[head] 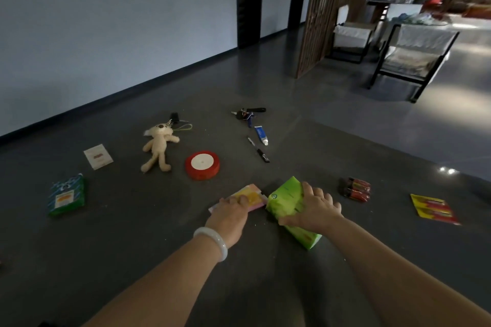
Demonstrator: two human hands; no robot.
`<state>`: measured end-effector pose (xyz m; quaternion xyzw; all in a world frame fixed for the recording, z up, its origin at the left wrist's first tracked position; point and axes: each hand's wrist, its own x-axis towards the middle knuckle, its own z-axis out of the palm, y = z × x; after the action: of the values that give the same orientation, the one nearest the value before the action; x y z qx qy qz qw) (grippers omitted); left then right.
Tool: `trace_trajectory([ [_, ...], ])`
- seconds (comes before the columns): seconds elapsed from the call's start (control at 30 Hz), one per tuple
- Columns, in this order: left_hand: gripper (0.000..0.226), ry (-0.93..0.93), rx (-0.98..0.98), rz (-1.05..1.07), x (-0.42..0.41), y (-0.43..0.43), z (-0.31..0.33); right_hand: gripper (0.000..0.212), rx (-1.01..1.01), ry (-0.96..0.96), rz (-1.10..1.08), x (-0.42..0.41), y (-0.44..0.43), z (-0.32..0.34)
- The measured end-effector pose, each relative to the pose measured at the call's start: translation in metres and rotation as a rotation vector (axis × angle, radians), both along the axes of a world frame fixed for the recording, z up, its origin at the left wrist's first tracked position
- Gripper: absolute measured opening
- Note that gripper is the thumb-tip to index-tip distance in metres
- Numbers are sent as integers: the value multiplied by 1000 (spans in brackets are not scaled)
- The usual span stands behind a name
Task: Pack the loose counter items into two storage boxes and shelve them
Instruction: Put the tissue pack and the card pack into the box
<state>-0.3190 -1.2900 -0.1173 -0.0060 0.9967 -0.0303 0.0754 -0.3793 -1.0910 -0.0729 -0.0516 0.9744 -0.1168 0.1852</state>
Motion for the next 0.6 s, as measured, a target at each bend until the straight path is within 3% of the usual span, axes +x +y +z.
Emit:
trace_trajectory([
  [0.27, 67, 147, 267, -10, 30, 7, 20, 122, 8, 38, -70, 44, 28, -3],
  [0.6, 30, 170, 484, -45, 43, 26, 22, 118, -7, 45, -133, 71, 49, -4],
])
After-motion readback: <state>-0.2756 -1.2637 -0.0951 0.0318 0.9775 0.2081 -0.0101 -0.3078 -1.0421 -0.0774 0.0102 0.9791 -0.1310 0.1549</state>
